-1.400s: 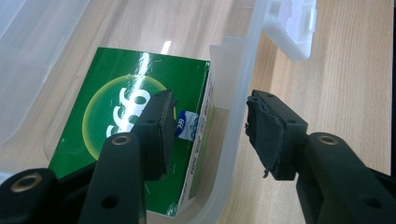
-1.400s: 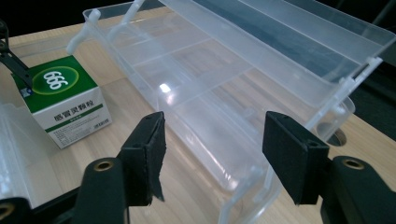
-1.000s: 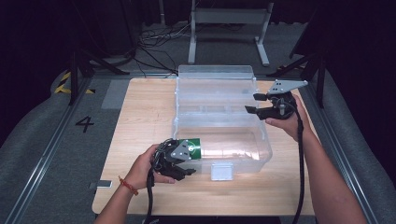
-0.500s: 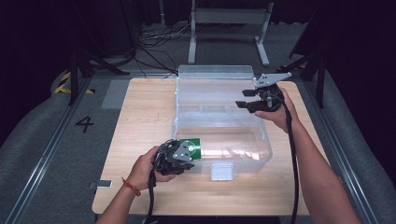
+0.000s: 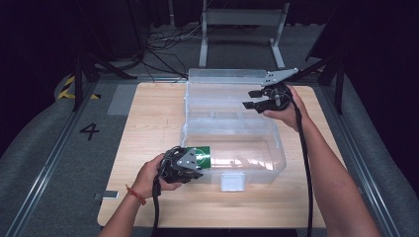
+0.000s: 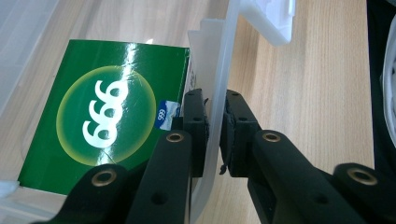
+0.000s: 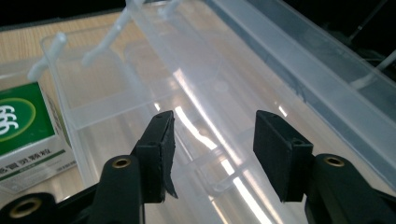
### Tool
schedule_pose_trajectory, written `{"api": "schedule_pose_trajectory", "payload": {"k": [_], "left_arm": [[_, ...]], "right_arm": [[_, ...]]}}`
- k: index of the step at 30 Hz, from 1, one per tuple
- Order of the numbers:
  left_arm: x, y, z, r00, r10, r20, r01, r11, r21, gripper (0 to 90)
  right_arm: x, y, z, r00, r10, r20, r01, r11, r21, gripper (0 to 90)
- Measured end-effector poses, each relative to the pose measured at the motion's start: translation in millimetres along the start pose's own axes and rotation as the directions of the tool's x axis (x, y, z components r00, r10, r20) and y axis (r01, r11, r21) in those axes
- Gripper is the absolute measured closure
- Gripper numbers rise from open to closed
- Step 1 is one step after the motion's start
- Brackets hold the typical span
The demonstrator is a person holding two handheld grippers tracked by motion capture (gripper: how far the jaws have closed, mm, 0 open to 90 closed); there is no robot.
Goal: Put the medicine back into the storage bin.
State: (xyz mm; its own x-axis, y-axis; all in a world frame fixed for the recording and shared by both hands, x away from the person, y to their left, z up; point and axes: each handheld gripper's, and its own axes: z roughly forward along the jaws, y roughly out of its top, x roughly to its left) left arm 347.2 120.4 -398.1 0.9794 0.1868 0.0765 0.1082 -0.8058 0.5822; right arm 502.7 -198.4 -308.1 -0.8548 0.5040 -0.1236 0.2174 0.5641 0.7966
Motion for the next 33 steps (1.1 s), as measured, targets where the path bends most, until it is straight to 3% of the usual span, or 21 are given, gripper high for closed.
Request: {"api": "schedule_pose_trajectory", "payload": {"k": [1, 5, 8, 11, 13, 16, 20, 24, 31, 32, 33], "left_arm": [[0.1, -0.8, -0.4, 1.0, -0.006, 0.0, 0.006, 1.0, -0.001, 81.9], [0.9, -1.7, -1.1, 0.9999, -0.012, 0.001, 0.012, 0.9999, -0.001, 81.8], [0.2, -1.7, -1.1, 0.9999, -0.015, -0.007, 0.015, 0.9999, 0.001, 81.6], [-0.5, -2.1, -1.2, 0.9997, -0.021, -0.01, 0.021, 0.9998, 0.002, 81.4], [-0.8, -2.4, -1.1, 0.9997, -0.023, -0.012, 0.023, 0.9997, -0.001, 81.3], [-1.1, -1.9, -1.2, 0.9997, -0.023, -0.013, 0.023, 0.9997, 0.004, 81.3], [-1.8, -1.5, -0.8, 0.9993, -0.03, -0.02, 0.03, 0.9995, 0.003, 81.1], [-1.8, -1.5, -0.7, 0.9992, -0.034, -0.021, 0.034, 0.9994, 0.002, 81.0], [-2.0, -1.7, -0.2, 0.9991, -0.037, -0.022, 0.037, 0.9993, -0.001, 80.8], [-2.0, -1.7, -0.2, 0.9991, -0.037, -0.022, 0.037, 0.9993, -0.001, 80.8], [-1.9, -1.9, -0.2, 0.999, -0.039, -0.021, 0.039, 0.9992, -0.002, 80.8]], "right_arm": [[0.0, 0.0, 0.0, 1.0, 0.0, 0.0, 0.0, 1.0, 0.0, 50.7], [-4.2, -1.8, 12.4, 0.9988, -0.048, 0.013, 0.046, 0.9933, 0.106, 53.9], [-9.9, -6.2, 23.8, 0.9989, -0.04, 0.022, 0.036, 0.9859, 0.163, 58.9], [-14.6, -7.3, 24.5, 0.9987, -0.048, 0.016, 0.045, 0.9875, 0.151, 67.6], [-18.1, -7.6, 23.6, 0.9988, -0.046, -0.014, 0.048, 0.9879, 0.148, 70.9], [-18.4, -7.1, 23.0, 0.9945, -0.098, -0.039, 0.103, 0.9828, 0.153, 76.4], [-21.4, -5.7, 23.8, 0.9903, -0.117, -0.076, 0.128, 0.9791, 0.158, 79.2], [-20.9, -3.9, 24.3, 0.9892, -0.125, -0.076, 0.137, 0.9755, 0.172, 80.0], [-17.0, 11.4, 26.4, 0.9745, -0.206, -0.089, 0.223, 0.9292, 0.294, 82.2], [-17.0, 11.4, 26.4, 0.9745, -0.206, -0.089, 0.223, 0.9292, 0.294, 82.2], [-17.3, 13.5, 27.1, 0.9722, -0.213, -0.096, 0.233, 0.9226, 0.307, 82.4]]}}
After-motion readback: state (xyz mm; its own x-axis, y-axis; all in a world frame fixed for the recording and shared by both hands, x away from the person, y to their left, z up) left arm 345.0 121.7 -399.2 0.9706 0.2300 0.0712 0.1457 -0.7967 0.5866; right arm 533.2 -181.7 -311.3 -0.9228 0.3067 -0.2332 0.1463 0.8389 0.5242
